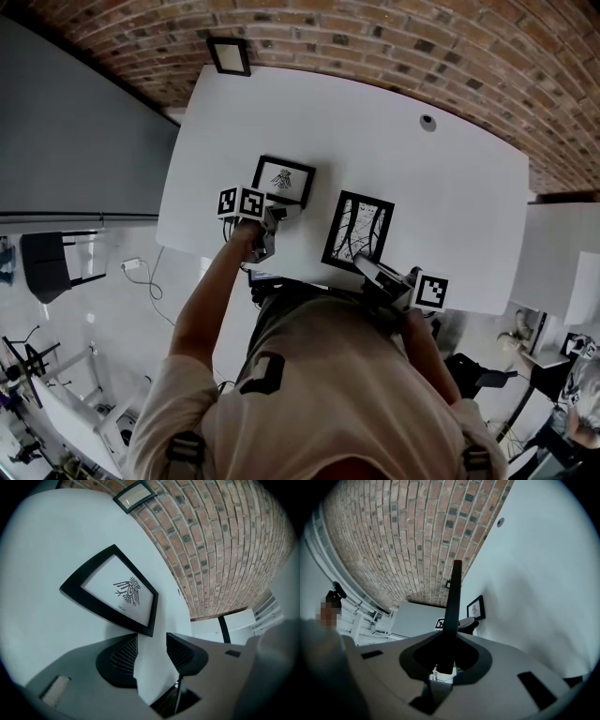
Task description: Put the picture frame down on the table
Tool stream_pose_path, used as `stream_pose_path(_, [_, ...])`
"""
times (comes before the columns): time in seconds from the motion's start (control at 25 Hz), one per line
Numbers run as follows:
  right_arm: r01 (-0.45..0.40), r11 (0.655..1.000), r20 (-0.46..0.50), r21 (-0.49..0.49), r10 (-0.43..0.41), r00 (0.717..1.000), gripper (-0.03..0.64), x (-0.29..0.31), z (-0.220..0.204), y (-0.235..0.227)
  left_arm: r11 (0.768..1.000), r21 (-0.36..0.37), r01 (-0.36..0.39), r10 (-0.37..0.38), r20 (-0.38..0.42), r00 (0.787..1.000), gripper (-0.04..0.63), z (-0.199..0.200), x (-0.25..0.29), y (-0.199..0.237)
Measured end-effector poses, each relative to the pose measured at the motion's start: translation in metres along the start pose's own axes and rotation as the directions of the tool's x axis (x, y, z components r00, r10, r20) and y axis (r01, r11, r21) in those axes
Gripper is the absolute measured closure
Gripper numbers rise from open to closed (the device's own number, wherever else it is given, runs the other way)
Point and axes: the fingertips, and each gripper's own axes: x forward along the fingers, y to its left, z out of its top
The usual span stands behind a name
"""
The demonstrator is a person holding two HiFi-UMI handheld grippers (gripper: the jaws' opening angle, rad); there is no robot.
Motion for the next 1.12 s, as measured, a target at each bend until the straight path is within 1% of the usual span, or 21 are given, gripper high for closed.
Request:
stream_pose_path(0.24, [0.007,1.0,0.004,-0.009,-0.007,1.0,0.577,0.001,-0.004,0.001,1.0,0.022,-0.018,0.018,0.018,1.0,0.41,0.004,0.0,0.011])
stream_pose_path(0.4, [0.015,1.0,0.017,-0.007,-0.014,1.0,0.577,0.0,-0.005,0.002,1.0,0.024,-0.007,0.007,0.023,1.0,0.411,0.006,-0.002,0.013])
stream_pose_path(0.88, [0.02,0.999,0.031,-0.026,-0.019,0.999,0.577,-0.002,-0.008,0.006,0.997,0.072,-0.01,0.008,0.023,1.0,0.411,0.009,-0.004,0.011])
stream_pose_path(1.0, [0.022,0.999,0.029,-0.042,-0.021,0.999,0.577,0.0,-0.009,0.009,0.994,0.11,0.0,-0.004,0.034,0.999,0.411,0.006,-0.017,0.002])
stream_pose_path(1.12, [0.022,0.998,0.034,-0.06,-0.02,0.999,0.577,0.002,-0.009,0.013,0.983,0.186,-0.005,-0.009,0.072,0.997,0.411,0.003,-0.036,-0.009])
